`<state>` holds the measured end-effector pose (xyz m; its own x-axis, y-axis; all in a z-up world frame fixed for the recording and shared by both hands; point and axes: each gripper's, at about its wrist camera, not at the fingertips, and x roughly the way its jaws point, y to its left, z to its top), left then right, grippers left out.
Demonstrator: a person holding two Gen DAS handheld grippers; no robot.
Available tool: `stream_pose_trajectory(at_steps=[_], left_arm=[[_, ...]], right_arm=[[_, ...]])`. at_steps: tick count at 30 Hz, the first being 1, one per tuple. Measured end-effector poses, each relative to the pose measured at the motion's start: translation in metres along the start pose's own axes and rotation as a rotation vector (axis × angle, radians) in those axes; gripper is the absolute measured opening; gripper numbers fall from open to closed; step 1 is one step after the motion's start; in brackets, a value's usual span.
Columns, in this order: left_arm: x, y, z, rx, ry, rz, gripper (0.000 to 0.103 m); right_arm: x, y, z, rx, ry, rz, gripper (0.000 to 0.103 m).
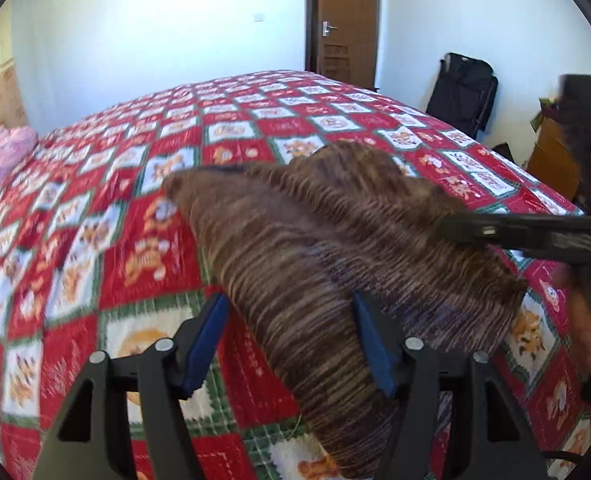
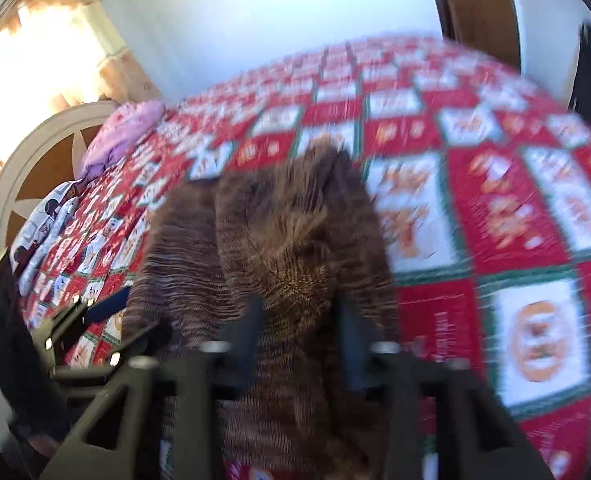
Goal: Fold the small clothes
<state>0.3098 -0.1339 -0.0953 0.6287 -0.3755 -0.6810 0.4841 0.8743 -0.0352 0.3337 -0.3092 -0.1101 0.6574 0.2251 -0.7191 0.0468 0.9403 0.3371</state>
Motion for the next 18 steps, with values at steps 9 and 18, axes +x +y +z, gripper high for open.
stream_pose_trajectory(at_steps=[9,18], left_arm=[[0.004,-0.014,-0.014,0.059,0.027,-0.012,0.082],[0.004,-0.002,-0.018,-0.002,0.022,-0.042,0.085]], right_arm=[[-0.009,-0.01,-0.002,-0.014,-0.026,-0.115,0.008],[0.004,0.03,0.059,-0.183,-0.081,-0.162,0.05]])
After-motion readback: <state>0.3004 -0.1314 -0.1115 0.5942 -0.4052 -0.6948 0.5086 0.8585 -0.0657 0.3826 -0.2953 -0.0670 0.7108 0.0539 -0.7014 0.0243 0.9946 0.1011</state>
